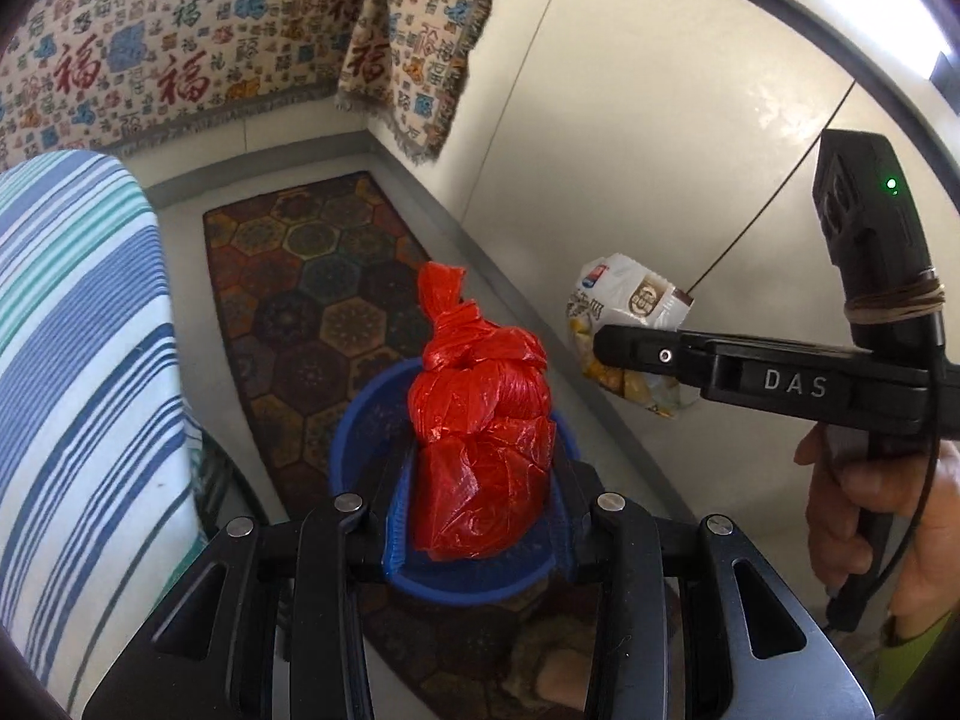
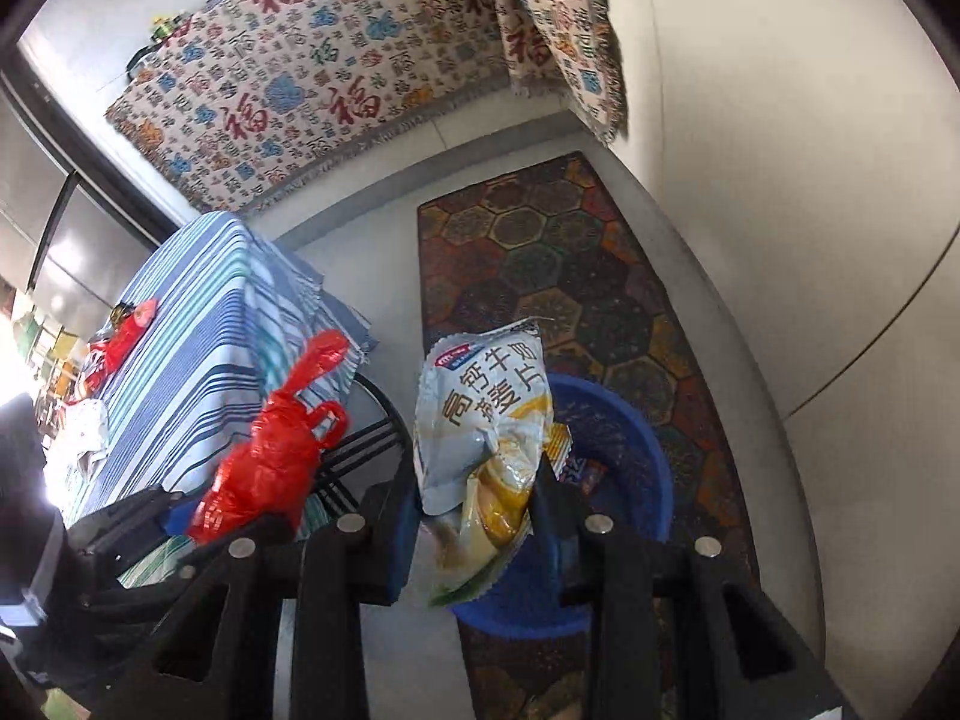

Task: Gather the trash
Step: 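Open both tools to drop the bags into the wastebasket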

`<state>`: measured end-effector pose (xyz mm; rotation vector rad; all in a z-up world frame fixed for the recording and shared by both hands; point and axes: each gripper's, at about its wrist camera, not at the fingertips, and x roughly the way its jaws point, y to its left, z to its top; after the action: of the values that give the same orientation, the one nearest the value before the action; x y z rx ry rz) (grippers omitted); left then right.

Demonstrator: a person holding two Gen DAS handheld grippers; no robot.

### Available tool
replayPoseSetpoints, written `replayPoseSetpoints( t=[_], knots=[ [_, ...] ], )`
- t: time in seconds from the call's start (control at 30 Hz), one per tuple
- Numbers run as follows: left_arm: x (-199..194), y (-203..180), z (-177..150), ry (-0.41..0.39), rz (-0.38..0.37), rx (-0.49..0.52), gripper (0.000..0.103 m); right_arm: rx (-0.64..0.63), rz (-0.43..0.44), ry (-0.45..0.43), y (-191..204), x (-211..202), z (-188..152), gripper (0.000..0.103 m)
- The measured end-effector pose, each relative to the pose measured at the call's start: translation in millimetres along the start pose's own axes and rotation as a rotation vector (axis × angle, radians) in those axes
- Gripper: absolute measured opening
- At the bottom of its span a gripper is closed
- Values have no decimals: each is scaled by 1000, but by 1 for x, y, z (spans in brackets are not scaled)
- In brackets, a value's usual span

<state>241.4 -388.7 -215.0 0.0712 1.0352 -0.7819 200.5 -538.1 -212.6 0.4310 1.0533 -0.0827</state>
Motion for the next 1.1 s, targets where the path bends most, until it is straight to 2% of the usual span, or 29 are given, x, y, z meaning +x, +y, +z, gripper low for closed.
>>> replayPoseSetpoints(
  t=[0.27, 0.33, 0.37, 0.47, 0.57, 0.6, 0.63, 0.7, 0.8, 0.87, 0.97, 1.1],
  knots=[
    [31, -4, 2, 37, 0, 15, 38, 15, -5, -9, -19, 13, 8, 36],
    [36, -4, 3, 38, -10, 18, 40, 33, 9, -19, -23, 13, 8, 46],
    [39, -5, 2, 37, -8, 19, 45, 40, 11, -25, -24, 13, 8, 50],
    [47, -4, 2, 39, -6, 2, 70, 53, -11, -54, -27, 8, 9, 52],
    [41, 0, 1, 29, -7, -35, 74, 18, -81, -125, -18, -9, 12, 53],
    [37, 2, 0, 23, -7, -45, 77, -5, -111, -156, -12, -16, 14, 57],
    [27, 3, -1, 7, 0, -56, 80, -34, -142, -194, -5, -23, 14, 63],
    [5, 5, -5, -33, 19, -71, 89, -87, -173, -262, 9, -36, 16, 66],
    [-43, 16, -15, -104, 41, -117, 96, -172, -189, -344, 36, -47, 16, 71],
    [-73, 28, -27, -136, 78, -146, 96, -226, -179, -377, 54, -49, 15, 72],
    [-113, 52, -53, -167, 170, -173, 96, -296, -115, -391, 86, -46, 10, 72],
    [-154, 95, -93, -180, 319, -225, 96, -419, -55, -347, 141, -29, -1, 72]
  ],
)
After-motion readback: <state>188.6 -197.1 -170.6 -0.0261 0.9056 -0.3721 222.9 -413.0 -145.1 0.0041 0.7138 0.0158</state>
